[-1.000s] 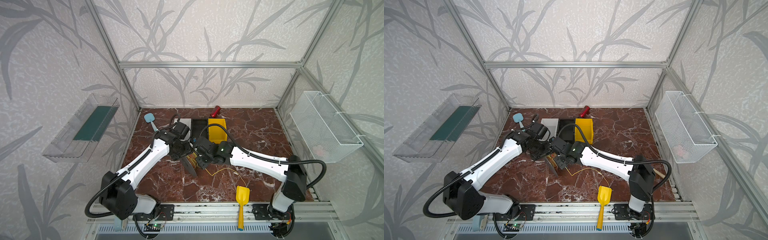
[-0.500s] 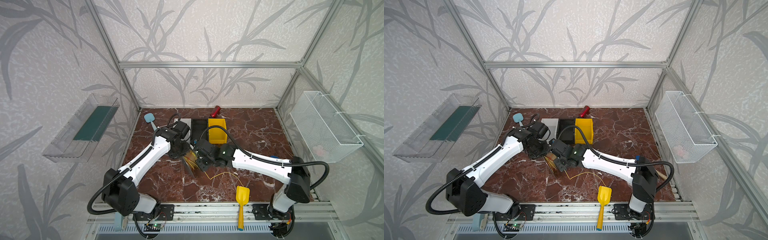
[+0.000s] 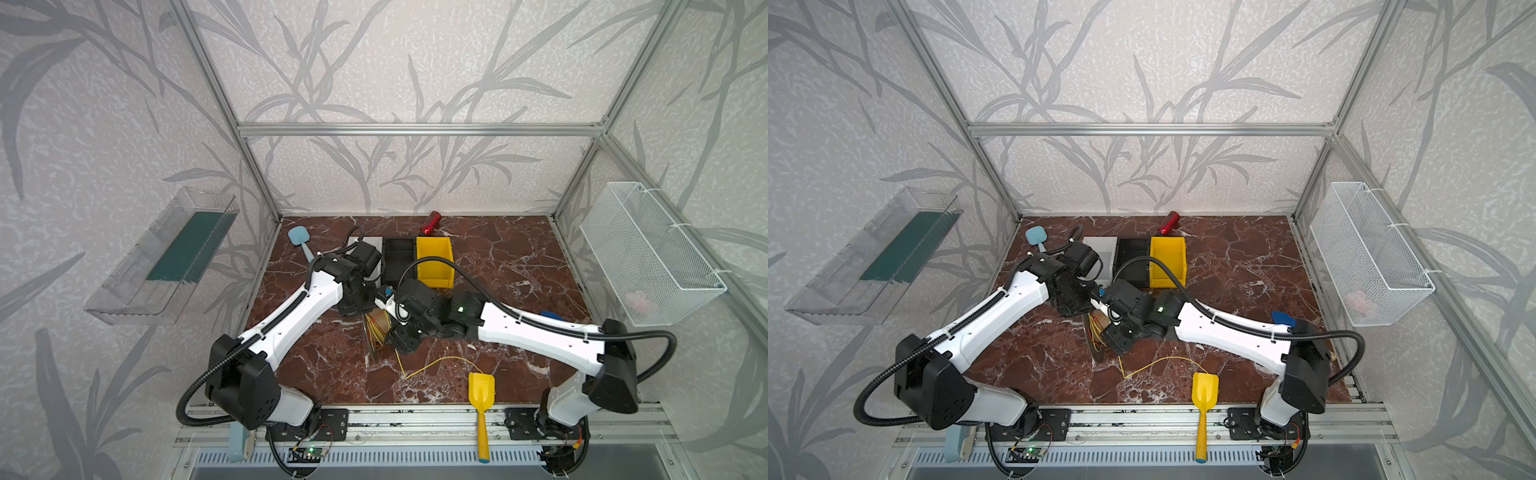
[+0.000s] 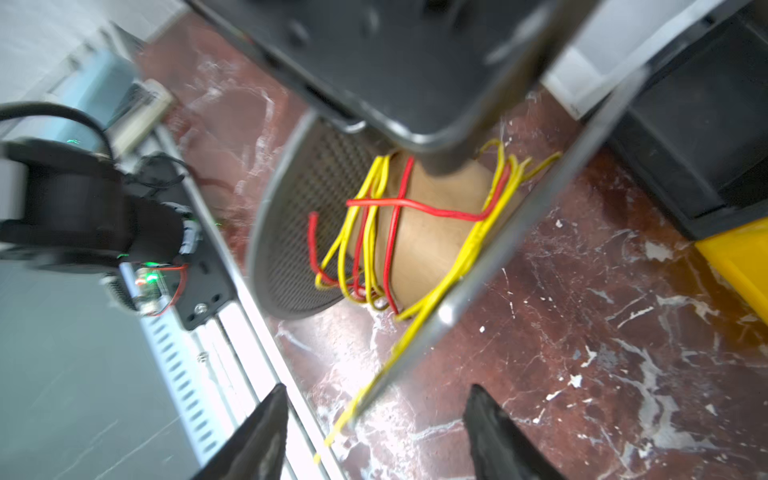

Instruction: Wrap the cables

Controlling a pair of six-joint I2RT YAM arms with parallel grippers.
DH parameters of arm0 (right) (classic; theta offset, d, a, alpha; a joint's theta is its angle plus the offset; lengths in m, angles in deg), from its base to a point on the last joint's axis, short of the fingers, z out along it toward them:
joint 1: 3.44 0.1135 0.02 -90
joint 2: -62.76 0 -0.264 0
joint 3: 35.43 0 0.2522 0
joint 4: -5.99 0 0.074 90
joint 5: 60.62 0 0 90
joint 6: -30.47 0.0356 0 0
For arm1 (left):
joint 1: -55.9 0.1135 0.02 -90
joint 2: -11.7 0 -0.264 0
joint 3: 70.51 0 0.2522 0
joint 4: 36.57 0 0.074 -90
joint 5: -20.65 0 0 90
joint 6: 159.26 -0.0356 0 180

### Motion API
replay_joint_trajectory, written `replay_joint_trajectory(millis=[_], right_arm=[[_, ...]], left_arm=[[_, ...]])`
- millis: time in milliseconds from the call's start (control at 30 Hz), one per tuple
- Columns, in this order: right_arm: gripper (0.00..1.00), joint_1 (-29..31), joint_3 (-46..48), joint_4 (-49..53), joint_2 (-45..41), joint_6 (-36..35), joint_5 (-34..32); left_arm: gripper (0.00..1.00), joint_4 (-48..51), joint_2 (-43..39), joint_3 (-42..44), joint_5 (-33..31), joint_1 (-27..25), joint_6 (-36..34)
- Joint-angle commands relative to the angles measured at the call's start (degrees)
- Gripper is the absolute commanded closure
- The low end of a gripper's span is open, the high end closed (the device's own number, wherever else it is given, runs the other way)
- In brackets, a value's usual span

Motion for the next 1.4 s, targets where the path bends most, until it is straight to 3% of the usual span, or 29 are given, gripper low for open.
replay_joint_trajectory(millis=[0, 100, 267, 467, 733, 833, 1200, 1367], right_arm=[[0.23, -3.0, 2.9, -2.4, -10.9, -1.5, 8.8], [0.23, -7.2, 6.9, -1.9, -16.7, -0.9, 18.5], [0.19, -9.2, 11.9, 2.7, -20.4, -6.7, 23.3], [0.19, -10.5, 13.6, -0.7, -17.3, -13.4, 28.2], [0.21, -11.5, 13.9, -6.5, -10.9, -15.9, 41.1], [0.21, -11.5, 15.0, -9.4, -10.0, -14.8, 45.3], [0.24, -11.4, 24.6, -8.4, -15.4, -13.4, 43.1], [0.44, -11.4, 26.8, -8.9, -18.1, -11.0, 40.8]], left_arm=[[1.0, 1.0, -4.9, -1.3, -0.9, 0.9, -3.8], [1.0, -2.3, -9.2, 0.0, 0.5, 2.5, -4.7], [1.0, -3.7, -13.6, -2.6, 4.8, 7.5, -5.8], [1.0, -5.1, -14.1, -6.6, 9.7, 10.3, -5.6], [1.0, -19.6, -13.6, 2.2, 17.8, 10.3, 1.9], [1.0, -20.1, -12.8, 1.3, 18.1, 10.6, 1.7], [1.0, -14.9, -10.0, -7.5, 23.0, 13.6, -2.1], [1.0, -14.4, -10.3, -8.1, 24.7, 14.8, -2.9]])
